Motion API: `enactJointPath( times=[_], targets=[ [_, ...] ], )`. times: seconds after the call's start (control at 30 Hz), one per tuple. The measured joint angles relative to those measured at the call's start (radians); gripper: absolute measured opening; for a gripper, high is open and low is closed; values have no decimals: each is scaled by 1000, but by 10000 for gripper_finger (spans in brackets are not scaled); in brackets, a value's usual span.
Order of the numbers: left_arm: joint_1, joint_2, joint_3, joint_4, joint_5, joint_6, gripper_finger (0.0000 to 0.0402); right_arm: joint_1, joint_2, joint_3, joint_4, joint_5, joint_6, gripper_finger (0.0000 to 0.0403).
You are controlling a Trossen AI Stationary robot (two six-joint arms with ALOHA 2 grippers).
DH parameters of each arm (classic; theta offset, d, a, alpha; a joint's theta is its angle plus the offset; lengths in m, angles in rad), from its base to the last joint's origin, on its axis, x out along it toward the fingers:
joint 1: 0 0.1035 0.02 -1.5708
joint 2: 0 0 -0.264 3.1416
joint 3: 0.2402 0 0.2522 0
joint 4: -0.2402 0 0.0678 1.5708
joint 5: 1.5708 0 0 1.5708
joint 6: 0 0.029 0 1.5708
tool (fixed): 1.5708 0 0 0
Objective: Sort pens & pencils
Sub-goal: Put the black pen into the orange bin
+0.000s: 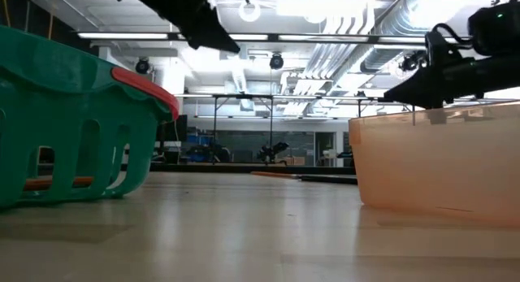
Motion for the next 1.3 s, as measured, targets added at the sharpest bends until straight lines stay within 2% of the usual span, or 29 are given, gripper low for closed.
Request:
enactJointPath(
  times=[0.17, 0.47, 0.87, 1.07, 1.3],
  targets=[
    [-1, -40, -78, 132, 20, 18, 6, 1, 127, 72, 0, -117, -57, 6],
    [-2, -96, -177, 238, 63, -11, 7, 2, 419, 280, -99, -121, -219, 6],
    [-1, -260, -310, 348, 62, -10, 7, 16, 725, 480, -185, -102, -255, 7],
    [-1, -353, -381, 376, 57, -11, 7, 32, 904, 644, -431, -93, -360, 7],
    [-1, -447, -494, 430, 53, -42, 10, 80, 1115, 857, -711, -33, -518, 20]
  ],
)
